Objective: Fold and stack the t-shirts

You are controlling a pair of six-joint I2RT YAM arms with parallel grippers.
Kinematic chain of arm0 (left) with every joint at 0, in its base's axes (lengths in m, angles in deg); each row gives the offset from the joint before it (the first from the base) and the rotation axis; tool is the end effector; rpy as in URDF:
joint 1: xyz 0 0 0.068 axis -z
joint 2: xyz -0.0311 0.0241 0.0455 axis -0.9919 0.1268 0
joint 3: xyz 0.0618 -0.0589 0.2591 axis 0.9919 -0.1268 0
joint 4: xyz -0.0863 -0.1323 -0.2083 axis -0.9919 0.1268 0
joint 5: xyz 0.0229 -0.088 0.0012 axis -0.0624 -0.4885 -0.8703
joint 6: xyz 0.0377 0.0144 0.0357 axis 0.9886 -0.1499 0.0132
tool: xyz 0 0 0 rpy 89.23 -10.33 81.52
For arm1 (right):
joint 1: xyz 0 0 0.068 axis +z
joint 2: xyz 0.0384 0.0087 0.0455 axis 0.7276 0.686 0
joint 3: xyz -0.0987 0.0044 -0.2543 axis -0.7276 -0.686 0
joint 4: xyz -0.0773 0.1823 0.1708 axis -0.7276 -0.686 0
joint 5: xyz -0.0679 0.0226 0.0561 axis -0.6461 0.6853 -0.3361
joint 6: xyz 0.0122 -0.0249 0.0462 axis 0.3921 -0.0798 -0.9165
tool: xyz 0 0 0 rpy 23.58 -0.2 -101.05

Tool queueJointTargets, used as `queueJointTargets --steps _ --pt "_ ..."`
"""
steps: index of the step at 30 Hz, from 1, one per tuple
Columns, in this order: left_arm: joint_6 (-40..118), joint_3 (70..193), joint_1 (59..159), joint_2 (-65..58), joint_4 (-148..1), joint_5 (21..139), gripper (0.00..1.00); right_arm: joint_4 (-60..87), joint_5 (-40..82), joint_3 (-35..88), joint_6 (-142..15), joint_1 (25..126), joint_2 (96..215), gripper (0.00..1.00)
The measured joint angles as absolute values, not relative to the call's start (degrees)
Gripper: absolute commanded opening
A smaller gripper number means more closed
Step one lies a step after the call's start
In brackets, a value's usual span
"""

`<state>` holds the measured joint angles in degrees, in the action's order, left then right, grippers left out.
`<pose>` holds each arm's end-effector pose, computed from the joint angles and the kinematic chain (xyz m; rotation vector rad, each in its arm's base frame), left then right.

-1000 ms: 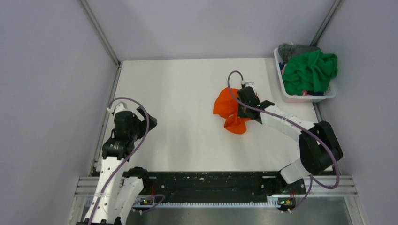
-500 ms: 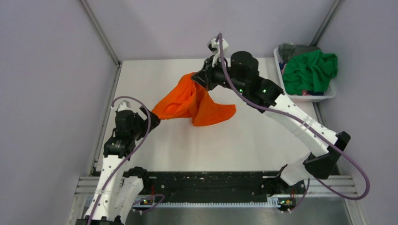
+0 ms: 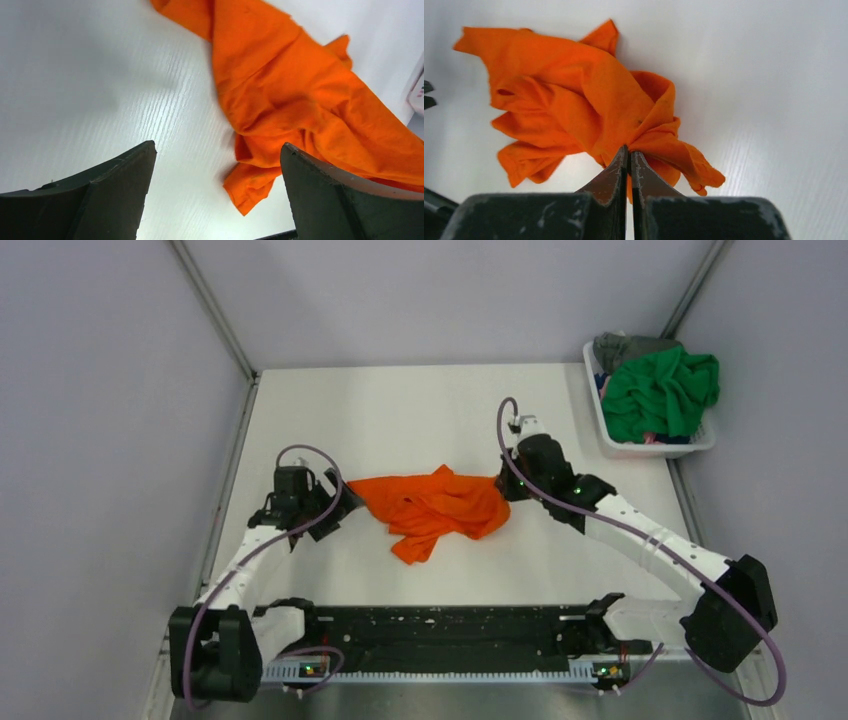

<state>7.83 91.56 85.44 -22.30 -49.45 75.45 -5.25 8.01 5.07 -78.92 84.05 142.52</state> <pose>0.1975 -0.0173 0.2098 -0.7229 2.3379 -0.6342 0.2131 0.1586 0.2985 -0.2325 2.1758 0.5019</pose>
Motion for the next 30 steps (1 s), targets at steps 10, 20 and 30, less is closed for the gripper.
queueJointTargets --steps 10,20,30 --pt "6.69 93.40 85.42 -3.69 -57.19 72.01 0.95 -6.30 1.36 -2.71 -82.42 82.26 142.48 0.00" --pt "4.68 105.57 89.87 13.40 -64.42 73.41 0.00 -4.90 -1.11 -4.24 -82.40 82.21 142.48 0.00" --pt "9.58 127.06 91.71 15.91 -51.18 80.43 0.00 -8.60 -1.06 8.62 -79.86 74.98 144.03 0.00"
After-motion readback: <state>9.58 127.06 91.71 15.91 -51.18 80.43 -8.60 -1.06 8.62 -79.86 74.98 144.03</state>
